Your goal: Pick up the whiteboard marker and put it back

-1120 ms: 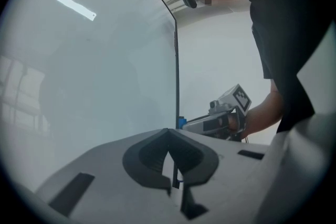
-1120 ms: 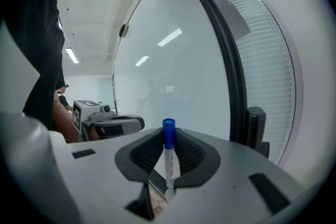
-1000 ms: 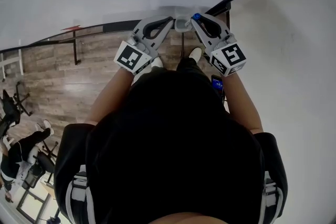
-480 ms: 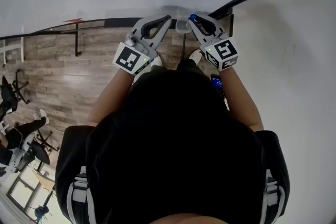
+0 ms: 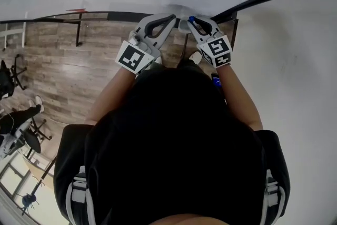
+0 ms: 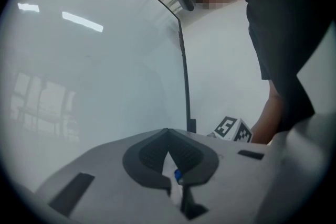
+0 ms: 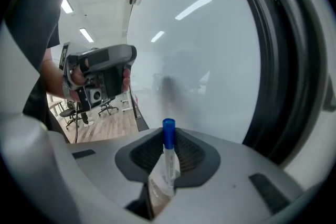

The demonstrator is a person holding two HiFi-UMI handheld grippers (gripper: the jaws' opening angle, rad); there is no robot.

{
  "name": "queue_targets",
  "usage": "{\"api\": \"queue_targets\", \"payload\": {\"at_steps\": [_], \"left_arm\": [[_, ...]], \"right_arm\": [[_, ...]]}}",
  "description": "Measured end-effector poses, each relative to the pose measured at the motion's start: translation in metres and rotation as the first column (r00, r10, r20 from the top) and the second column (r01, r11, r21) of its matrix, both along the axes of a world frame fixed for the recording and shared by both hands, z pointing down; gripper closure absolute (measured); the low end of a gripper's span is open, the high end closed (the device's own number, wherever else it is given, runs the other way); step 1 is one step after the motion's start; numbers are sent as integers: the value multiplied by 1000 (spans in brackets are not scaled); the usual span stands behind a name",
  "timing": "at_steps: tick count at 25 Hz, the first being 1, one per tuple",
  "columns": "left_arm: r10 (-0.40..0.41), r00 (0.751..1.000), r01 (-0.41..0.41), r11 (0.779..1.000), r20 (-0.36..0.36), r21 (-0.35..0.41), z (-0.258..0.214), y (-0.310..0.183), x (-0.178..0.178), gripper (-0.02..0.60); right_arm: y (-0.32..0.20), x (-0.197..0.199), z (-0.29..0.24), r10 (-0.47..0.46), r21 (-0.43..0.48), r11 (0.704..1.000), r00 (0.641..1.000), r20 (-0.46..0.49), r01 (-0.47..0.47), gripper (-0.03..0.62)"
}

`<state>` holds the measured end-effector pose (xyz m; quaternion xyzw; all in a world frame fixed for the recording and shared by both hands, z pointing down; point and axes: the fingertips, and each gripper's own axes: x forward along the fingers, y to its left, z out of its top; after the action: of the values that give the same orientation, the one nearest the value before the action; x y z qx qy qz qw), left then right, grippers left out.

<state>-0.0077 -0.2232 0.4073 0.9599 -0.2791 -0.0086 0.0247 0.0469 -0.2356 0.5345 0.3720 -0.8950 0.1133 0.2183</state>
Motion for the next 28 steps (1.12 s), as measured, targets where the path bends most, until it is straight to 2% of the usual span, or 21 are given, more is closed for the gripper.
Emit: {"api": "queue_targets", "payload": {"at_steps": [11, 17, 28], "left_arm": [[-79, 997, 79, 997, 10, 2, -2, 3, -6, 578], [-129, 992, 128, 992, 17, 6, -3, 2, -10, 578], [-136, 991, 135, 991, 19, 14, -6, -1, -7, 578]], "right_arm": [[-4, -9, 65, -61, -147, 988, 993, -98, 46, 531], [-5, -16, 78, -93, -159, 984, 991, -96, 77, 530], [-2, -12, 78, -108, -178, 980, 990, -87, 91, 523]]}}
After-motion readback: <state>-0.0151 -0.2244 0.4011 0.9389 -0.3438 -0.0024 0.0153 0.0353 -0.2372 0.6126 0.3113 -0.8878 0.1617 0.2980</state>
